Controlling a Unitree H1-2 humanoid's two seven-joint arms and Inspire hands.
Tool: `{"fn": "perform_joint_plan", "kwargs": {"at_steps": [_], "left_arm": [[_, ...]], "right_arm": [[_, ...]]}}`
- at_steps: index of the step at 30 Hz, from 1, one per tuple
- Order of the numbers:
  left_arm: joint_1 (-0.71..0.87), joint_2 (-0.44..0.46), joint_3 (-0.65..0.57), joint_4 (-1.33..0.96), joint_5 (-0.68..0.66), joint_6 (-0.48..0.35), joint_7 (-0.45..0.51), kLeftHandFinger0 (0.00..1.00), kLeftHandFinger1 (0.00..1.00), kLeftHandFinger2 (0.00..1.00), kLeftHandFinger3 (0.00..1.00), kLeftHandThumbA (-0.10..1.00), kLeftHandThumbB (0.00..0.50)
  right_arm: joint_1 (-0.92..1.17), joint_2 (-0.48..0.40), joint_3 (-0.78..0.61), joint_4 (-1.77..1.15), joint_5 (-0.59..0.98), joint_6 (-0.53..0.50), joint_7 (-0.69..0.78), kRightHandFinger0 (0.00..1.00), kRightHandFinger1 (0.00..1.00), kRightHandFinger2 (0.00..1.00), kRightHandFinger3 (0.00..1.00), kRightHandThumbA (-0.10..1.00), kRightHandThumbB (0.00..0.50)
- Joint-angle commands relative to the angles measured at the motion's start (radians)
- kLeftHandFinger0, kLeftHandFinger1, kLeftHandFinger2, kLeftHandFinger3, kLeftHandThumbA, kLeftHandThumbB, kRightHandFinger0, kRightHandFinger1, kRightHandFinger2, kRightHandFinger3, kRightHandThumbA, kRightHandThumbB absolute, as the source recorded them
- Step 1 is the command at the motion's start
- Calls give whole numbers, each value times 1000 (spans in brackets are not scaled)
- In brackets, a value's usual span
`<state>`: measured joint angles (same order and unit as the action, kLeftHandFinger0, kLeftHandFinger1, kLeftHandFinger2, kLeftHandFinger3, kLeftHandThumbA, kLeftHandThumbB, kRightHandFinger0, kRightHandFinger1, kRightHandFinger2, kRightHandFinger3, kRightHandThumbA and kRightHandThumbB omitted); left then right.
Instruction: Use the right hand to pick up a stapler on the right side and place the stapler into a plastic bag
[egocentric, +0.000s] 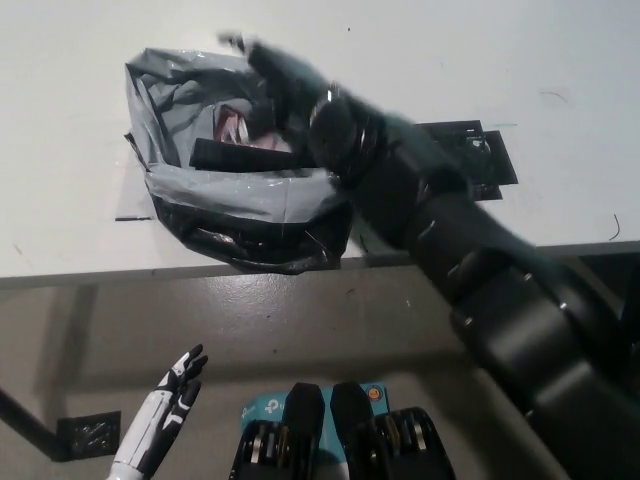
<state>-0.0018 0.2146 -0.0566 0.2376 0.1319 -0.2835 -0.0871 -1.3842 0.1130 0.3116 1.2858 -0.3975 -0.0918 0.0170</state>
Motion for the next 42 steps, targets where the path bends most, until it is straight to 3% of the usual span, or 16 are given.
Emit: {"fn": "perform_joint_plan", "kwargs": {"at_steps": [1,3,4,10,12,16,17,24,28,30,35,38,42], "left_arm": [[-11,8,-3,-19,13,-17,2,1000,1000,1000,1000,1000,494],[-18,8,-3,-14,19,-24,7,1000,1000,1000,1000,1000,497],[-24,7,-2,-12,16,-23,7,1000,1000,1000,1000,1000,500],[-76,4,8,-9,12,-10,12,1000,1000,1000,1000,1000,500],[-101,6,17,-8,0,-8,11,1000,1000,1000,1000,1000,496],[-132,16,26,3,-28,-32,-1,1000,1000,1000,1000,1000,485],[-146,11,28,12,-41,-44,-4,1000,1000,1000,1000,1000,499],[-198,5,37,36,-81,-74,-14,1000,1000,1000,1000,1000,495],[-209,-2,33,49,-78,-74,-13,1000,1000,1000,1000,1000,496],[-209,-4,31,55,-76,-77,-13,1000,1000,1000,1000,1000,495],[-187,-9,31,40,-76,-58,-12,1000,1000,1000,1000,1000,500],[-172,-12,31,33,-78,-60,-12,1000,1000,1000,1000,1000,500],[-146,-6,33,23,-81,-60,-15,1000,1000,1000,1000,1000,500]], "right_arm": [[-120,-57,-76,-184,91,-69,48,1000,1000,1000,1000,989,468],[-114,-87,-121,-330,124,-56,56,1000,1000,1000,1000,970,477],[-110,-102,-131,-387,131,-49,64,1000,1000,1000,1000,953,450],[-20,-245,-176,-883,142,36,143,1000,1000,1000,1000,972,408],[60,-307,-223,-1090,198,60,177,1000,1000,1000,1000,949,421],[208,-371,-301,-1377,251,120,177,1000,1000,1000,1000,924,398],[305,-393,-338,-1515,278,132,167,1000,1000,1000,1000,948,361],[780,-366,-378,-1901,323,73,81,1000,1000,1000,1000,1000,322],[1009,-303,-382,-1900,253,-54,4,1000,1000,1000,1000,1000,203],[1092,-278,-368,-1841,219,-114,-20,1000,1000,1000,1000,1000,181],[1192,-241,-336,-1599,115,-227,-83,1000,1000,1000,1000,1000,234],[1206,-227,-323,-1476,93,-242,-96,1000,1000,1000,1000,1000,214],[1197,-197,-303,-1284,131,-264,-90,1000,1000,1000,1000,949,232]]}}
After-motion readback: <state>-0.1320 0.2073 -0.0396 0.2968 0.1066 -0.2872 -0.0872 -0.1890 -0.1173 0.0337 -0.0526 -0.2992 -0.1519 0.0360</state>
